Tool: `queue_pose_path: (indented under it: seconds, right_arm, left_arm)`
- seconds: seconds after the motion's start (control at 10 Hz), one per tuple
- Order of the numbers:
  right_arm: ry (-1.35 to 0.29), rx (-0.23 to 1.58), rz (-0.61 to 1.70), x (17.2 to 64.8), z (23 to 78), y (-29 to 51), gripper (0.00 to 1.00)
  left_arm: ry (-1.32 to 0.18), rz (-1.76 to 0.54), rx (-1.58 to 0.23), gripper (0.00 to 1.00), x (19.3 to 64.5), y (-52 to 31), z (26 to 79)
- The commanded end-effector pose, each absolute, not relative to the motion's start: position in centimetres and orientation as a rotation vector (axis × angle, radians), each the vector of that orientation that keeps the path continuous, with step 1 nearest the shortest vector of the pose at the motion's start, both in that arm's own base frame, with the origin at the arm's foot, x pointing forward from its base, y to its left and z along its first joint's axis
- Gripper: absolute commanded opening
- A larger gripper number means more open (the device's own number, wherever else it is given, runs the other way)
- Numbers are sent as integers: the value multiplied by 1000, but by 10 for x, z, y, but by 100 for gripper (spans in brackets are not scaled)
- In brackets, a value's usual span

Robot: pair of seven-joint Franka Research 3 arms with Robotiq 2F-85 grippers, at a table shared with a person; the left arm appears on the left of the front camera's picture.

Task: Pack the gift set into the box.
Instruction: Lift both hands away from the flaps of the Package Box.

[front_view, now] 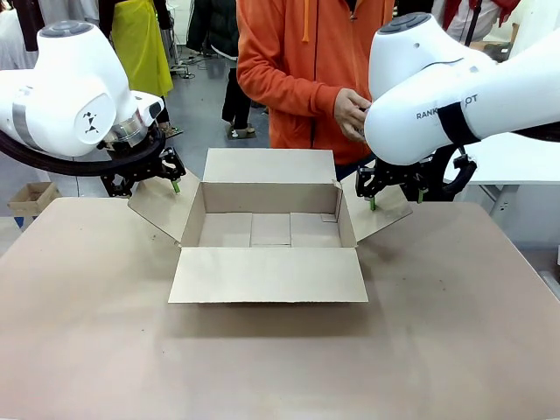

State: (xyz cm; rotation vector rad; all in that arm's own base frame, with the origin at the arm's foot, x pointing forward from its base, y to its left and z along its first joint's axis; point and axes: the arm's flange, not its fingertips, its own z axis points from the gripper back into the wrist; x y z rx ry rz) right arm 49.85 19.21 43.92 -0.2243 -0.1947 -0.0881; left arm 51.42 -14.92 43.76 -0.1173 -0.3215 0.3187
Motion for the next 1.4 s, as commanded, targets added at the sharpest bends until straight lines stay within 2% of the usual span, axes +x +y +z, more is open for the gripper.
queue_pose_path:
  seconds: [0.0, 1.3]
  right_arm:
    - [-208, -248, -107, 501, 441, 193, 100]
    - [-208, -248, -107, 501, 441, 193, 100]
  left_arm:
    - [-324, 337, -99, 100, 514, -152, 439]
    - [-324, 337, -99, 100, 514, -152, 439]
